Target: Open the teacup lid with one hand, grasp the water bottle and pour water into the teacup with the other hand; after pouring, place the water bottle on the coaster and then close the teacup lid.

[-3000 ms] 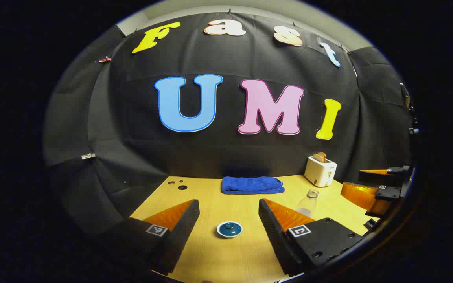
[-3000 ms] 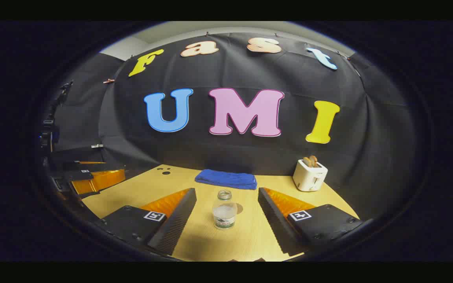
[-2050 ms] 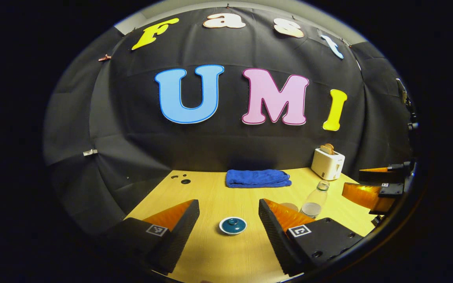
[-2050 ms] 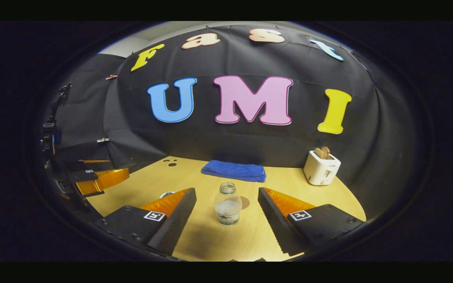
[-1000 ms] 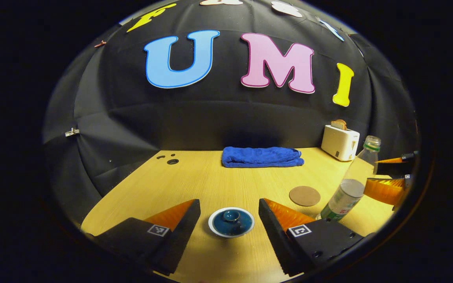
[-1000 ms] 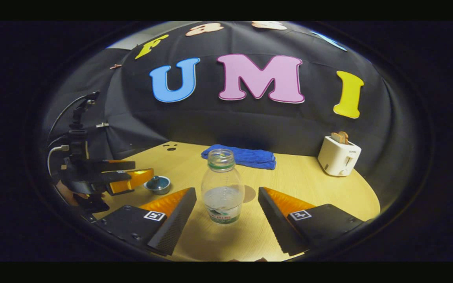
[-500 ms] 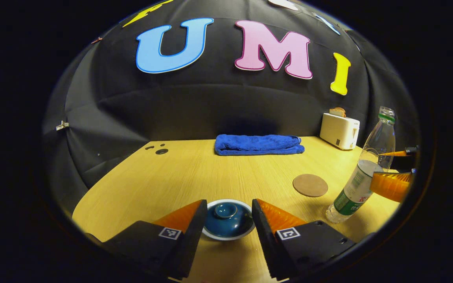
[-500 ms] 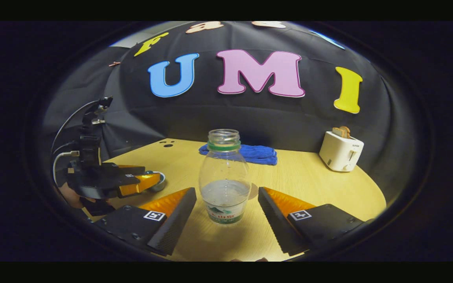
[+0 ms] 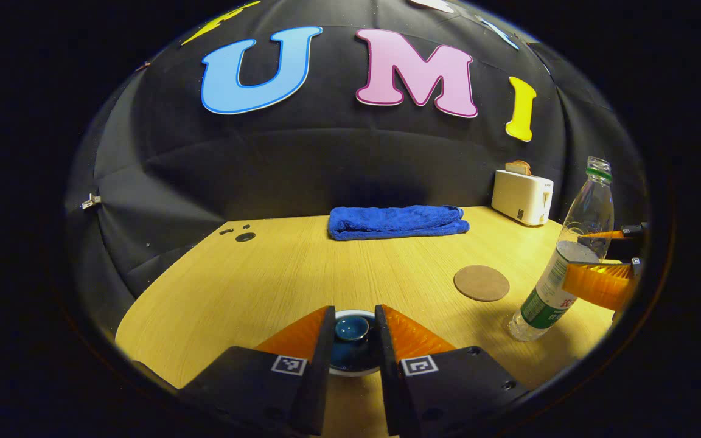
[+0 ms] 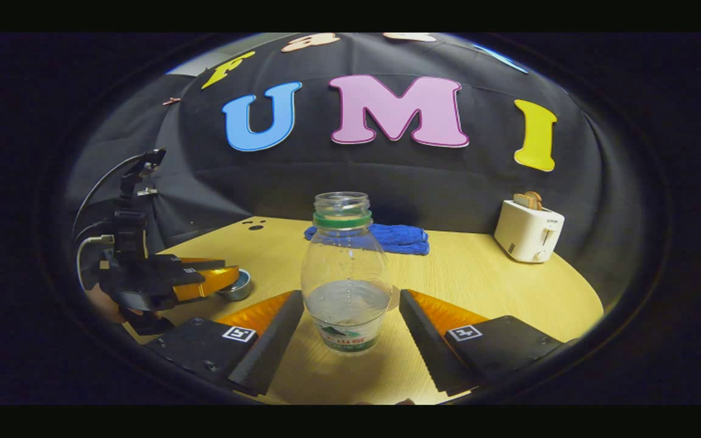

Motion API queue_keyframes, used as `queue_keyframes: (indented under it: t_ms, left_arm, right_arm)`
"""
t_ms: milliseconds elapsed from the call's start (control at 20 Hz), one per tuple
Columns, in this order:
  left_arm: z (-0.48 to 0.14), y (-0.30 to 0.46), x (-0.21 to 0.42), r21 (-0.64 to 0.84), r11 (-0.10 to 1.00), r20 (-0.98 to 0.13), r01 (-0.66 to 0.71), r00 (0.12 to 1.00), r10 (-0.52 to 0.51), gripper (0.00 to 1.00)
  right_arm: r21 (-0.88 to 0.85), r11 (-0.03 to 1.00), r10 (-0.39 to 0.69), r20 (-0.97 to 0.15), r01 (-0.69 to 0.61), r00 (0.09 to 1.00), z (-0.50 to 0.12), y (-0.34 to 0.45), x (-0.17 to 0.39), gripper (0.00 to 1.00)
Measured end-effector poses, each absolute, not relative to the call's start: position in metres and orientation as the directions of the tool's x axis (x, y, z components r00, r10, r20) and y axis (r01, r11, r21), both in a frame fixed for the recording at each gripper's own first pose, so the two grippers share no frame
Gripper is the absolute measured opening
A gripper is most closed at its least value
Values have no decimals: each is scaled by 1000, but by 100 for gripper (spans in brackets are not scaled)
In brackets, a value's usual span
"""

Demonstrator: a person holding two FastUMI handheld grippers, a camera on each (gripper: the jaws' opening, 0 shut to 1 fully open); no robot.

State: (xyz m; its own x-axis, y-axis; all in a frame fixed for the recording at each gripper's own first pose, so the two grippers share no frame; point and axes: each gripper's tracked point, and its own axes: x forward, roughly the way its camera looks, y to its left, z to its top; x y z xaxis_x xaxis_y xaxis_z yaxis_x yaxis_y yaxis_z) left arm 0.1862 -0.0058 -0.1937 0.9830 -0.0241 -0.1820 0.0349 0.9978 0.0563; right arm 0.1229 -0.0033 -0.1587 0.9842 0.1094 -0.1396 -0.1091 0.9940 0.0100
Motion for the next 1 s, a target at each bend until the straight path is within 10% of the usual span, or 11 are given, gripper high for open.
queue_keyframes:
  t_ms: [1000]
  left_arm:
    - [-170,19,162,-5,999,-134,-49,990,48,27]
  right_arm:
    - [47,996,82,-141,-76,987,-169,-1,148,98]
